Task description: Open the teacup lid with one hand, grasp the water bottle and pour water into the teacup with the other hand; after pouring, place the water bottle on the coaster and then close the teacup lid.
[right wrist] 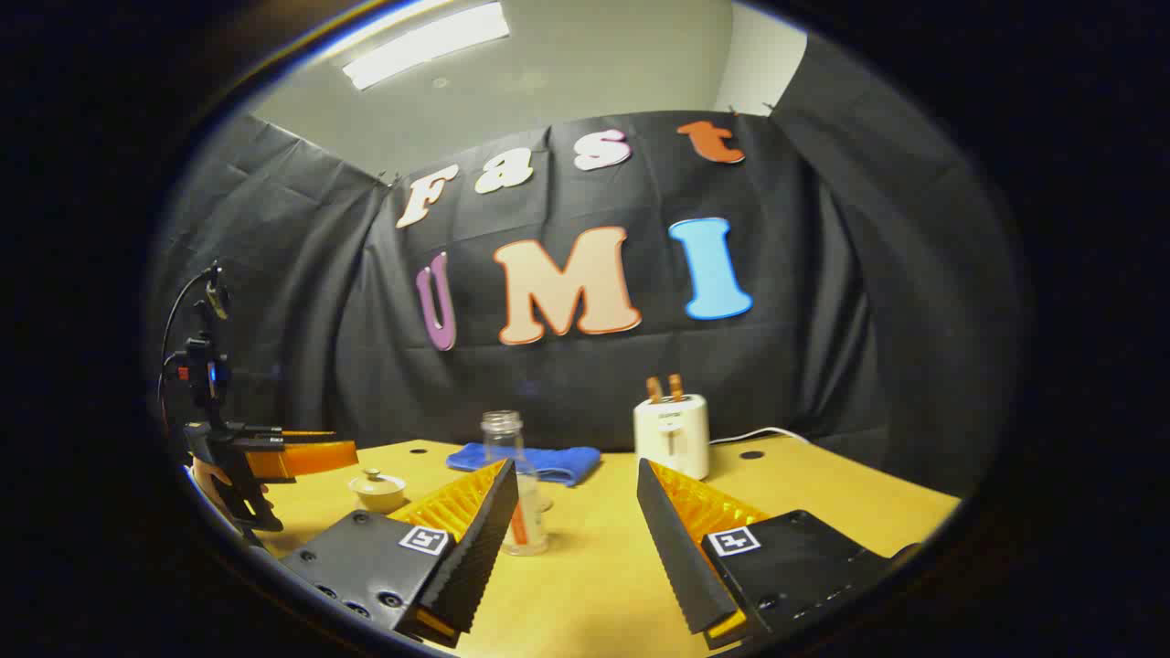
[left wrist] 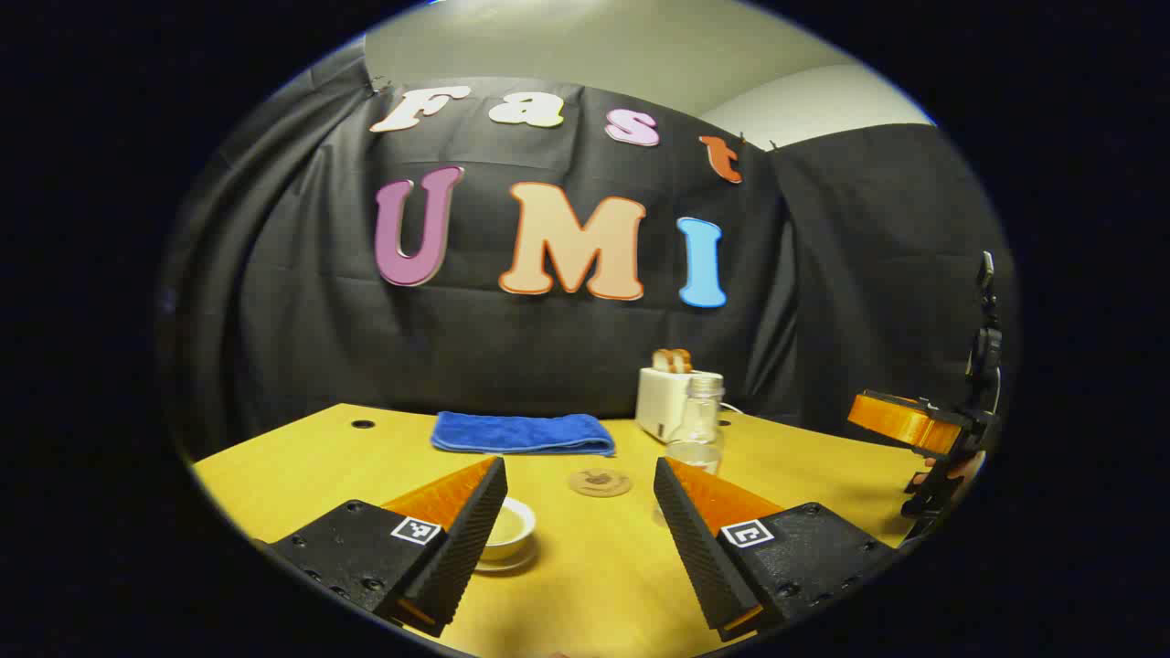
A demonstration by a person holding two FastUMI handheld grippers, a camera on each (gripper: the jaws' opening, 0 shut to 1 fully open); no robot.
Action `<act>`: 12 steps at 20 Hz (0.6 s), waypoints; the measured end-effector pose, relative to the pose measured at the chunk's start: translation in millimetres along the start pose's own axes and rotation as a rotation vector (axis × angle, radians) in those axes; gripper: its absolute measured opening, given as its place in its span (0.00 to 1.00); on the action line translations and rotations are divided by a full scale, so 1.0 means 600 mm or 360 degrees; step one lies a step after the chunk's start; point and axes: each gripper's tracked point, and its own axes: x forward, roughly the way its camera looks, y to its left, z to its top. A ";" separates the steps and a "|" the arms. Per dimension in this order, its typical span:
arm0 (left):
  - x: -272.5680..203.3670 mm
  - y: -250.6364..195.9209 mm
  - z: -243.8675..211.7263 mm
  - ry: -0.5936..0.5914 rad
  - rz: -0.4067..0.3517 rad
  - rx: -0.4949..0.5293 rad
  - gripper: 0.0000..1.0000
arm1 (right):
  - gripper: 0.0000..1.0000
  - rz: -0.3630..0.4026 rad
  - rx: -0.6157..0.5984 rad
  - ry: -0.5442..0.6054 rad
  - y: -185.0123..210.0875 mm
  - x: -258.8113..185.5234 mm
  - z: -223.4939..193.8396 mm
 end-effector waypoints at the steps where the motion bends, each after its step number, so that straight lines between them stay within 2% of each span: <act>1: -0.006 0.021 -0.008 0.0001 0.0029 0.0024 0.95 | 0.82 0.0017 -0.0023 0.0016 0.020 0.010 -0.011; 3: -0.019 0.053 -0.019 0.0009 0.0061 0.0039 0.95 | 0.86 0.0042 -0.0072 0.0028 0.056 0.031 -0.028; 6: -0.027 0.089 -0.041 0.0045 0.0104 0.0009 0.97 | 0.86 0.0046 -0.0114 0.0018 0.093 0.050 -0.045; 10: -0.033 0.106 -0.038 0.0056 0.0134 0.0026 0.95 | 0.86 0.0039 -0.0121 0.0044 0.109 0.066 -0.064; 11: -0.033 0.105 -0.037 0.0052 0.0131 0.0035 0.92 | 0.91 0.0035 -0.0124 0.0056 0.111 0.068 -0.070; 12: -0.038 0.106 -0.038 0.0054 0.0128 0.0041 0.95 | 0.90 0.0032 -0.0122 0.0068 0.112 0.071 -0.075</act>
